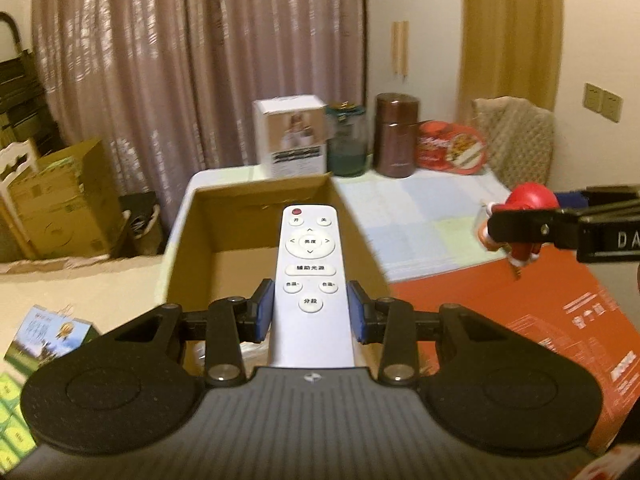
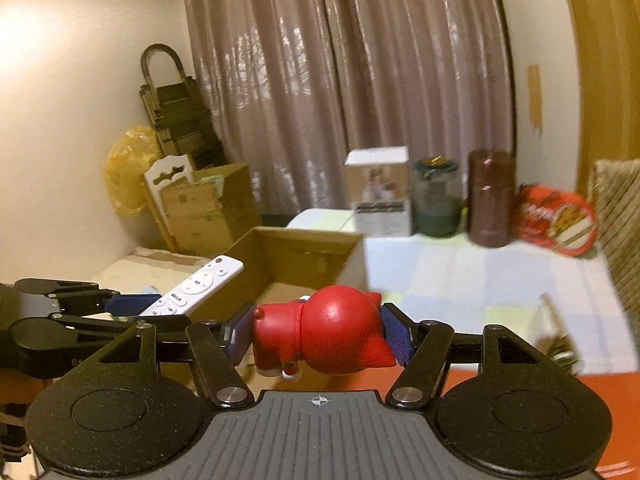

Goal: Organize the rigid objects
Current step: 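Lift the remote and red toy and carry both over the cardboard box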

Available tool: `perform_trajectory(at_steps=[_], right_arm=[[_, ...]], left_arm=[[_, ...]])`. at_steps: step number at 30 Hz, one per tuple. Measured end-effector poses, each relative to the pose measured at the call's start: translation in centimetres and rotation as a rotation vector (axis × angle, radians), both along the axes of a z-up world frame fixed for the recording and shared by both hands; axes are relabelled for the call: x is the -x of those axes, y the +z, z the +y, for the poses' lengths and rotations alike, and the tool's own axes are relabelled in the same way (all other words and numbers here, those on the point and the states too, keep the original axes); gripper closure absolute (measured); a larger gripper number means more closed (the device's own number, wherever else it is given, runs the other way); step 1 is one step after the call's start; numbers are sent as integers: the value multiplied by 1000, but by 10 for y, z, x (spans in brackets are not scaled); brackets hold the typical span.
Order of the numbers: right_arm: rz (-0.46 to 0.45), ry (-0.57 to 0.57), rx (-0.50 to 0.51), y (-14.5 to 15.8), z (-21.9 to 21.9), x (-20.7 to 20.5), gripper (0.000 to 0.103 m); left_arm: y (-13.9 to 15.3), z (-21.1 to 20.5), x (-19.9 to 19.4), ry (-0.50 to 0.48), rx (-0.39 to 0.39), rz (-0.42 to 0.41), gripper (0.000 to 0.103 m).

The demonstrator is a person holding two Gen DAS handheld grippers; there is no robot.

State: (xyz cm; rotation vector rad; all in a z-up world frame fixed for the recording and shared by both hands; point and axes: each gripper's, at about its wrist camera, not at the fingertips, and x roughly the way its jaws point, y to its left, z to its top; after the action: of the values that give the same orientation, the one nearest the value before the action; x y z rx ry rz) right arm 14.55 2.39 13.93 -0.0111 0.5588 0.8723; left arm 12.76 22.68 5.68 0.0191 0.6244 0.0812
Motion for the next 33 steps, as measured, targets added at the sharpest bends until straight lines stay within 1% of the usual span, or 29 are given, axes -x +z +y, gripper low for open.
perform_trajectory(at_steps=[5, 8, 14, 19, 33], right_arm=[[38, 16, -8, -26, 18, 0, 39], [64, 21, -15, -36, 25, -5, 39], [67, 47, -13, -40, 45, -11, 39], [74, 63, -4, -49, 61, -17, 39], [76, 118, 39, -63, 90, -11, 39]], left_arm=[[-10, 22, 9, 29, -7, 30, 70], [-15, 28, 11, 36, -6, 42, 70], [-25, 40, 6, 53, 3, 59, 70], [-34, 46, -2, 57, 11, 79, 70], [-43, 60, -14, 58, 13, 121, 70]])
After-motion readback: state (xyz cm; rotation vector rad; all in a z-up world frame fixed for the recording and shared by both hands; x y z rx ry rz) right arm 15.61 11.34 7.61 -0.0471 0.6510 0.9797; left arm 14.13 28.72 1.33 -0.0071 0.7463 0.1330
